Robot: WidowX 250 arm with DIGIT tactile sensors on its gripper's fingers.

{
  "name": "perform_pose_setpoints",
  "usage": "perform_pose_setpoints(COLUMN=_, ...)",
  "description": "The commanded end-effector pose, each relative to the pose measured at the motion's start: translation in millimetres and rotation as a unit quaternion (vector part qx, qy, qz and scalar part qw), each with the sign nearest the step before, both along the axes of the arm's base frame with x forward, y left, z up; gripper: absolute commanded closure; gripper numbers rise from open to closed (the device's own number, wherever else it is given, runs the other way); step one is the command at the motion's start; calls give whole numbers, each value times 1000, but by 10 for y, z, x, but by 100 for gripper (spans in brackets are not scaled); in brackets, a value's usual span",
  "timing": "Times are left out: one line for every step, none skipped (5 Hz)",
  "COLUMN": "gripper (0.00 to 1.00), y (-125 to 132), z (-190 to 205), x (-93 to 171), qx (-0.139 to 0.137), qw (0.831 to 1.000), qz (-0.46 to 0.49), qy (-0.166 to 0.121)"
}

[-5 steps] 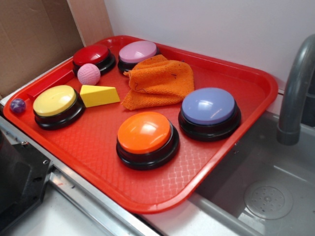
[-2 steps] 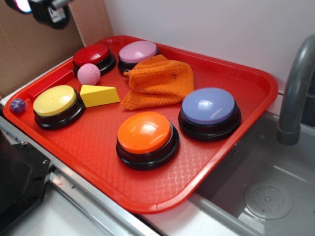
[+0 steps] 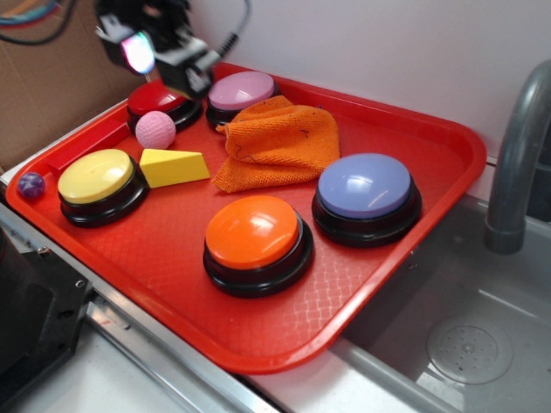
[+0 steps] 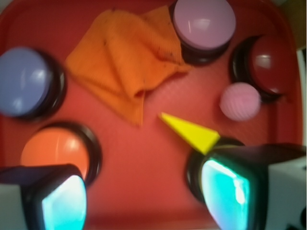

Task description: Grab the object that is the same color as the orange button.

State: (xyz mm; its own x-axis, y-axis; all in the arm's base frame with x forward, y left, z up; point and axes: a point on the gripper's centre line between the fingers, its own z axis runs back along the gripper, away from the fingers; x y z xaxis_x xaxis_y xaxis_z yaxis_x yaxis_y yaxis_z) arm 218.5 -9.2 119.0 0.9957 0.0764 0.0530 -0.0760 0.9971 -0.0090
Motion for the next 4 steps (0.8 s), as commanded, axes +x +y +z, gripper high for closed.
perform_pose_setpoints(gripper=0, y=88, z=-488, x=423, qx=-30, qw=998, qz=53, qy=-25)
perform_pose_setpoints(gripper=0, y=49, z=-673, x=592, qx=-31, qw=997, qz=71, qy=-30)
perform_pose_setpoints(gripper=0, y=40, z=-796, x=648, qx=-37, qw=994, qz=95, qy=-34)
perform_pose_setpoints(gripper=0, y=47, z=-902, x=696, qx=-44, qw=994, qz=98, qy=-32)
